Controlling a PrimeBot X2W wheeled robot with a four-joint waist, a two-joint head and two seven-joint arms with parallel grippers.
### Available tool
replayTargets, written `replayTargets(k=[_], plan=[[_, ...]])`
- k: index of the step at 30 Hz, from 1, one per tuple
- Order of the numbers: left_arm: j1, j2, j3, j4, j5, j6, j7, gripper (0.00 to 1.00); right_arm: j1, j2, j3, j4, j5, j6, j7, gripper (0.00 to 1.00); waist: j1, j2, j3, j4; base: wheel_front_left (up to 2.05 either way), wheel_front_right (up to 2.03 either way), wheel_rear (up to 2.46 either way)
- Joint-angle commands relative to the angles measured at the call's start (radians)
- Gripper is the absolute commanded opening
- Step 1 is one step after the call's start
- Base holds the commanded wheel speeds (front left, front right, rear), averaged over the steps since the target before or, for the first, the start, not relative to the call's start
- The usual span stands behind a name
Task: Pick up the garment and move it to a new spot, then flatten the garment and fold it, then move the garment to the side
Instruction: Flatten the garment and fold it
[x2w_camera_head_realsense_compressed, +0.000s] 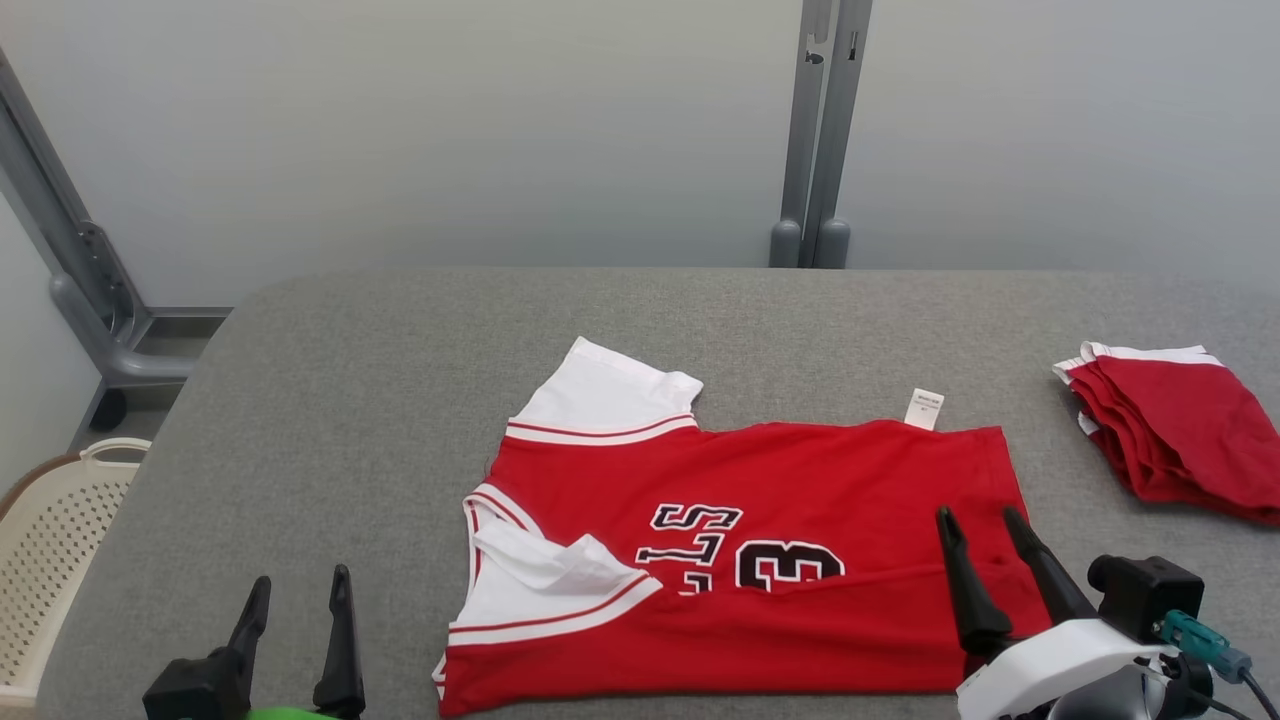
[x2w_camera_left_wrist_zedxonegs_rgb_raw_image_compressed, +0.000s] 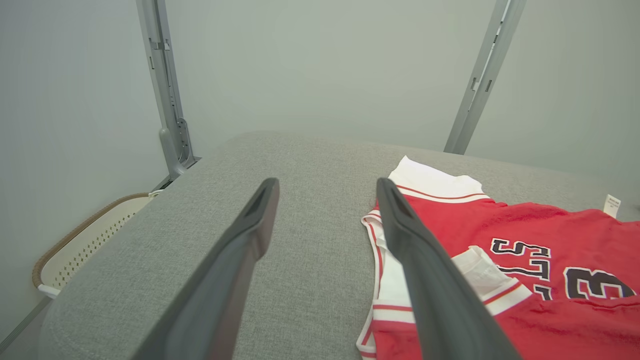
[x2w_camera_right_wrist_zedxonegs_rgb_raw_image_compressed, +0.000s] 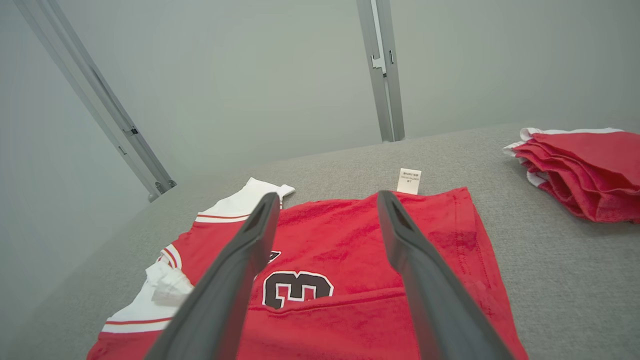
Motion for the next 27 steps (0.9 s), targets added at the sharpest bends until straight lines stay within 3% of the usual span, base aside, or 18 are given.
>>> replayTargets(k=[1,5,15,21,27], plan=[[0.023,0.007,0.003,-0.010,0.008,-0.011,-0.006,1.00,0.009,-0.002,0.003,0.005,-0.004,0.000,-0.019,1.00,0.0001,0.0000,-0.005,0.005,0.00,0.00,0.00],[0.045,0.012,0.002,-0.018,0.022,-0.020,-0.006,1.00,0.010,-0.002,0.013,0.022,-0.031,0.000,-0.045,1.00,0.0001,0.0000,-0.009,0.006,0.00,0.00,0.00],[0.098,0.021,0.020,-0.011,0.032,0.002,-0.001,1.00,0.040,-0.002,-0.025,0.095,-0.072,0.000,-0.123,1.00,0.0001,0.0000,-0.008,-0.001,0.00,0.00,0.00],[0.094,0.043,0.008,-0.007,0.016,-0.017,0.057,1.00,0.028,-0.002,-0.027,0.109,-0.085,0.000,-0.118,1.00,0.0001,0.0000,0.000,-0.014,0.00,0.00,0.00],[0.084,0.052,0.004,-0.029,0.015,-0.003,0.087,1.00,0.021,-0.002,-0.024,0.106,-0.085,0.000,-0.110,1.00,0.0001,0.0000,0.009,-0.021,0.00,0.00,0.00]])
